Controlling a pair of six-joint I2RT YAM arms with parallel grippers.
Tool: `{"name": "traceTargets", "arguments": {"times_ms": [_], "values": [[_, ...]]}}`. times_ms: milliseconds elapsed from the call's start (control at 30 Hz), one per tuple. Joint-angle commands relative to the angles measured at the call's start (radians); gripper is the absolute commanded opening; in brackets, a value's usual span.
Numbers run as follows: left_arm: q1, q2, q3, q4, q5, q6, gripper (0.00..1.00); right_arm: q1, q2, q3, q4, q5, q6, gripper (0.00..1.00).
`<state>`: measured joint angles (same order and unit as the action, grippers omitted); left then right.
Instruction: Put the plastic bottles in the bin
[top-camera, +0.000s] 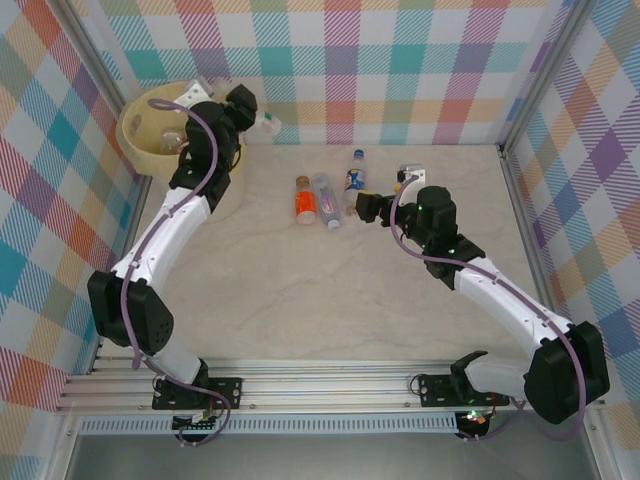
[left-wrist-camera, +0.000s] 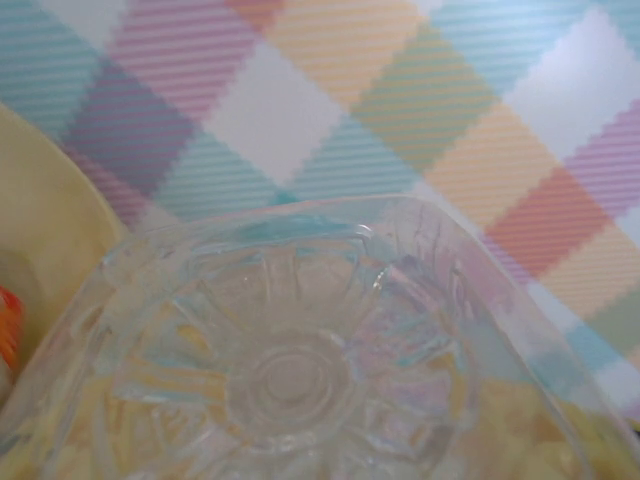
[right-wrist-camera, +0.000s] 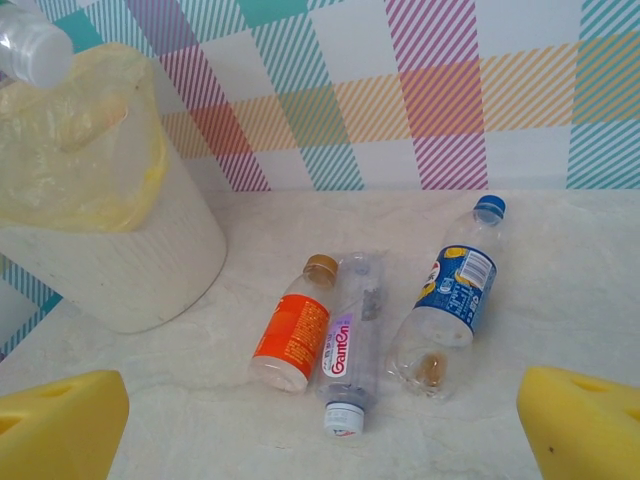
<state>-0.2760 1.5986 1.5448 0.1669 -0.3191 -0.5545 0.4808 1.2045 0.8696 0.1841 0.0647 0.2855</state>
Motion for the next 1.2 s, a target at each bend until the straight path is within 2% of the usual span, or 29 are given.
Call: {"name": "traceTargets", "arguments": {"times_ms": [0, 200, 267, 367, 500, 667, 767, 900, 967, 1067, 1167], "values": [[0.043, -0.038, -0.027, 0.195, -0.210, 0.123, 0.55, -0.004, -0.019, -0.006, 0.012, 0.015, -0.012, 1.00], [0.164, 0.022, 0.084, 0.032, -0.177, 0.084, 0.55, -0.003, -0.017, -0.001, 0.002, 0.024, -0.007, 1.00], [0.212, 0.057, 0.150, -0.074, -0.130, 0.055, 0.59, -0.003, -0.016, 0.000, -0.002, 0.022, -0.002, 1.00], [0.263, 0.134, 0.315, -0.323, -0.043, 0.031, 0.59, -0.004, -0.017, 0.006, -0.016, 0.024, 0.003, 1.00], [0.287, 0.204, 0.416, -0.469, 0.027, 0.097, 0.59, -0.004, -0.017, 0.008, -0.029, 0.039, 0.004, 1.00], [0.325, 0.289, 0.477, -0.484, 0.047, 0.170, 0.59, -0.004, -0.008, 0.018, -0.044, 0.041, 0.020, 1.00], [0.349, 0.350, 0.542, -0.520, 0.133, 0.130, 0.59, -0.004, 0.000, 0.029, -0.062, 0.041, 0.030, 1.00], [0.354, 0.401, 0.561, -0.470, 0.203, 0.038, 0.59, -0.004, 0.007, 0.027, -0.044, 0.042, 0.038, 1.00], [0.356, 0.438, 0.606, -0.484, 0.212, -0.016, 0.63, -0.004, 0.009, 0.026, -0.035, 0.036, 0.040, 1.00], [0.359, 0.507, 0.736, -0.598, 0.166, -0.079, 0.82, -0.004, 0.014, 0.032, -0.038, 0.027, 0.042, 1.00], [0.359, 0.549, 0.848, -0.714, 0.129, -0.092, 0.93, -0.003, 0.014, 0.035, -0.047, 0.028, 0.050, 1.00]]}}
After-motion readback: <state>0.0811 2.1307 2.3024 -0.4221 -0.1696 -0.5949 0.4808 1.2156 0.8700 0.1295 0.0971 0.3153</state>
